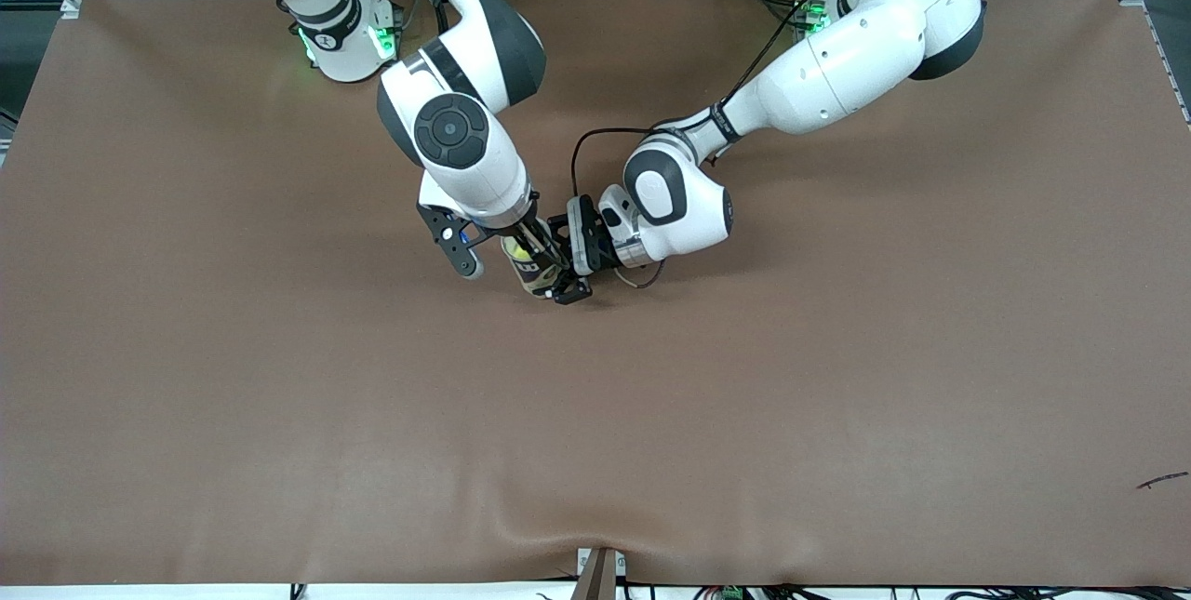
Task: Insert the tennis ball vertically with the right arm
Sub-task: 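Release the second ball into the tube and raise the right gripper, then set the tube upright on the table and open the left gripper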
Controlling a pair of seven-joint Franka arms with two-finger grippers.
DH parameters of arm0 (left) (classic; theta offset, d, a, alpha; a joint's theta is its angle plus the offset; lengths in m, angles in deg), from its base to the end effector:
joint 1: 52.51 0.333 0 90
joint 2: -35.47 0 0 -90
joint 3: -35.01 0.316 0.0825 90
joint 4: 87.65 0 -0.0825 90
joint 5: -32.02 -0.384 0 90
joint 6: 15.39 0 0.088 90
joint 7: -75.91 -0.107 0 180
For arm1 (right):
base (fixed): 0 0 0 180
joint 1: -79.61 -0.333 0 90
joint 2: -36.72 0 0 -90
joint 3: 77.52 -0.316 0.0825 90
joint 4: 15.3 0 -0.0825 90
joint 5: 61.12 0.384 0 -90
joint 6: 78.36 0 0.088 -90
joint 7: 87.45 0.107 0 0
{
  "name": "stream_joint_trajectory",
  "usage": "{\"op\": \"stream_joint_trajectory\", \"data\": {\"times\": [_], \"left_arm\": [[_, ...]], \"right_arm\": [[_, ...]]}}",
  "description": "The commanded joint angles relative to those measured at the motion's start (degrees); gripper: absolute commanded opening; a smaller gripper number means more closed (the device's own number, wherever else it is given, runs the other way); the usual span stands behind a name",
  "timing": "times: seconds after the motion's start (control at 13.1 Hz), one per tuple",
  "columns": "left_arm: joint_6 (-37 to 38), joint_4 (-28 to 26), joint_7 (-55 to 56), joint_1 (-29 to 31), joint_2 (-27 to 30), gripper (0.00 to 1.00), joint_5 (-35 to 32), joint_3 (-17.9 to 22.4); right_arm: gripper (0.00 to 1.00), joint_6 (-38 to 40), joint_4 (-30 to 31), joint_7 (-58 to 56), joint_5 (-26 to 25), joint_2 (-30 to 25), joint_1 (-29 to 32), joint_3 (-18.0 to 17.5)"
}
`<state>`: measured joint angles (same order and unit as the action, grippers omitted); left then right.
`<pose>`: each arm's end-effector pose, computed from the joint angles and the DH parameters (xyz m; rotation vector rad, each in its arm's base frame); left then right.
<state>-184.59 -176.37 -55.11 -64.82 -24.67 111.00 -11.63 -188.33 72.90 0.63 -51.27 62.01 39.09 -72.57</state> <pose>0.4954 -0.4983 0.1534 1.6802 -1.4438 0.9393 0.5383 0.4095 0.3953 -2.7656 1.4626 0.2131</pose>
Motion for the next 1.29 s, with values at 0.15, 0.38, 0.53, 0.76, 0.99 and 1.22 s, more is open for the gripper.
{"op": "stream_joint_trajectory", "data": {"times": [0.15,0.38,0.53,0.76,0.99,1.22], "left_arm": [[-0.9,-0.2,-1.2,0.0,0.6,1.00,1.7,0.0],[-1.0,-1.4,1.3,0.5,2.3,1.00,1.9,-0.1],[-1.0,-2.8,2.2,1.0,3.5,1.00,1.9,0.0],[-0.9,-5.9,2.2,2.8,5.6,1.00,1.9,-0.1],[-0.9,-9.1,2.2,4.6,7.8,1.00,1.9,-0.3],[-0.8,-12.1,2.0,6.2,9.3,1.00,1.9,-0.9]], "right_arm": [[1.00,4.1,-0.8,-2.4,-0.5,-2.1,1.8,0.3],[1.00,10.7,-0.7,-14.2,-0.4,-5.4,6.7,0.3],[1.00,13.7,-0.4,-22.6,-0.4,-7.5,10.4,0.3],[1.00,16.5,-0.1,-35.0,-1.0,-9.0,15.8,0.4],[1.00,16.6,0.4,-45.6,-4.8,-8.9,18.4,0.4],[1.00,17.0,0.8,-56.5,-5.5,-9.8,22.3,0.4]]}}
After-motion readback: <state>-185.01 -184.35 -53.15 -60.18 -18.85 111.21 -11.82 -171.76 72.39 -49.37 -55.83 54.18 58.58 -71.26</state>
